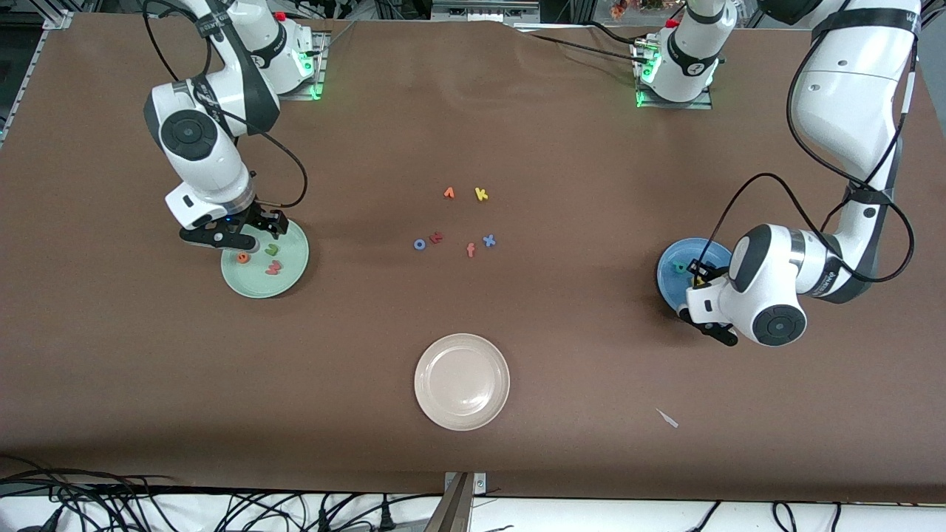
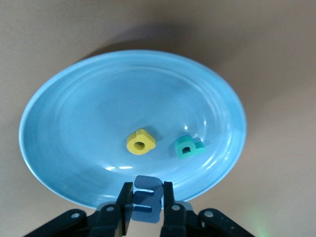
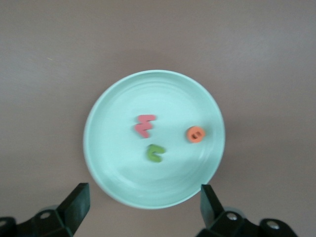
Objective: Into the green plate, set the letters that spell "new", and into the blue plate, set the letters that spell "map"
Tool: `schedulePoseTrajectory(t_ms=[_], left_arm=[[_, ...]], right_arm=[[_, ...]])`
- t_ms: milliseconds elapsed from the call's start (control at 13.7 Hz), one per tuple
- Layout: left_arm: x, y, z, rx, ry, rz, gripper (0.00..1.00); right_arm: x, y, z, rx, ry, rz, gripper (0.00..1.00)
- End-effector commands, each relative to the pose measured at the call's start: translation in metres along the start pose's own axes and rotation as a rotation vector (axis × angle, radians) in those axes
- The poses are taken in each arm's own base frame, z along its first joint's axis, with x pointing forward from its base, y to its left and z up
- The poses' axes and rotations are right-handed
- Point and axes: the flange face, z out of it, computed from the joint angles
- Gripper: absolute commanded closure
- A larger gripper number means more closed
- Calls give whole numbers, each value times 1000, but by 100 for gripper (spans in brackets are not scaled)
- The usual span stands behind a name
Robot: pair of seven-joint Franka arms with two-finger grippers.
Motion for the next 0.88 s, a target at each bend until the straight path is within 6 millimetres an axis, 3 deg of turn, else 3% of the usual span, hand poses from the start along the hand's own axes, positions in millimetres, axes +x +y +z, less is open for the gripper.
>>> schedulePoseTrajectory(t_ms=[0, 146, 292, 365, 511, 584, 803], left_arm=[[-2, 0, -3, 45, -27, 20, 0], [-13, -12, -14, 37, -27, 5, 0], [-40, -39, -31, 21, -10, -49, 0], [-55, -48, -46, 19, -2, -74, 0], [-76, -53, -75, 20, -7, -114, 0], [-90, -62, -100, 27, 24, -143, 0], [-115, -73, -139, 40, 59, -204, 0]], right_arm=[[19, -11, -61, 32, -29, 25, 0], [36, -11, -110, 33, -41, 16, 0], [50, -4, -165, 100, -52, -65, 0], [58, 13, -187, 114, -61, -74, 0], [70, 65, -226, 165, -64, -81, 0], [72, 77, -236, 178, -67, -106, 0], [81, 85, -246, 179, -82, -116, 0]])
